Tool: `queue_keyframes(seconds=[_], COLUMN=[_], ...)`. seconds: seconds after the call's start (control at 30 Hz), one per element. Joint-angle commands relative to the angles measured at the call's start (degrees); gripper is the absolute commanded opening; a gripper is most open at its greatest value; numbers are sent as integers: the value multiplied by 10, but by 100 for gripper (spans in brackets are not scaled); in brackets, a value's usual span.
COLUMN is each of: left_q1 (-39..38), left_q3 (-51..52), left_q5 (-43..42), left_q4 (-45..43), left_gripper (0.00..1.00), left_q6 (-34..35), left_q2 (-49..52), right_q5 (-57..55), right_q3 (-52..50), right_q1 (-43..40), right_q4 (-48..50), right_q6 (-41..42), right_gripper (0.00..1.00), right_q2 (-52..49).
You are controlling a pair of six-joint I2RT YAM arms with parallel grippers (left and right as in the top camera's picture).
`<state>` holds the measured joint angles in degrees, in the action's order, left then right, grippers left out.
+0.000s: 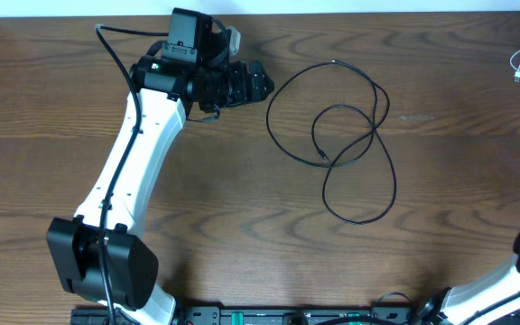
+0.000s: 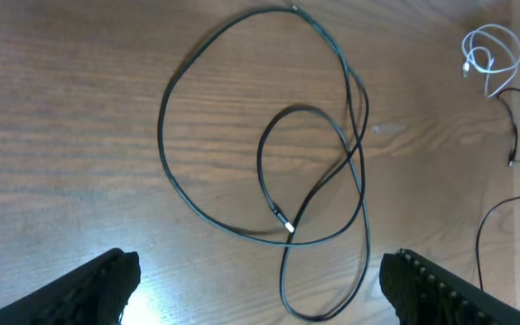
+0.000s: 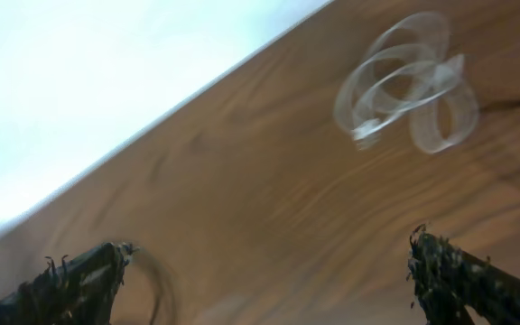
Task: Untangle cables
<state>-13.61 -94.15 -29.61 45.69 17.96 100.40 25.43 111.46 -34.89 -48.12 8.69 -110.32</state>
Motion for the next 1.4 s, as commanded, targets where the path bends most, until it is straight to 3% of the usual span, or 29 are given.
queue_keyframes(seconds=[0.0,0.3,0.53,0.87,1.1,1.37], left_q1=[7,63,85,85,85,85], left_q3=[5,5,5,5,5,5], left_q5=[5,5,6,8,8,8], left_q4=[-16,-7,17,17,17,17], left_gripper=[90,90,90,90,90,91], left_q6=[-8,-1,-2,-2,-2,-1], left_q2=[-5,-9,-9,-9,-9,-9], right_q5=[26,-90,-120,-159,-240,-315], right_q3=[2,-32,-123,-244,-264,-265], right_q1=[68,230,307,390,440,441], right_q4=[-48,-137,-100,9,53,40], right_q6=[-47,-67,-102,-111,-109,5], right_gripper=[99,99,99,91,78,78], right_q2=[-3,-7,-7,-10,-51,-74])
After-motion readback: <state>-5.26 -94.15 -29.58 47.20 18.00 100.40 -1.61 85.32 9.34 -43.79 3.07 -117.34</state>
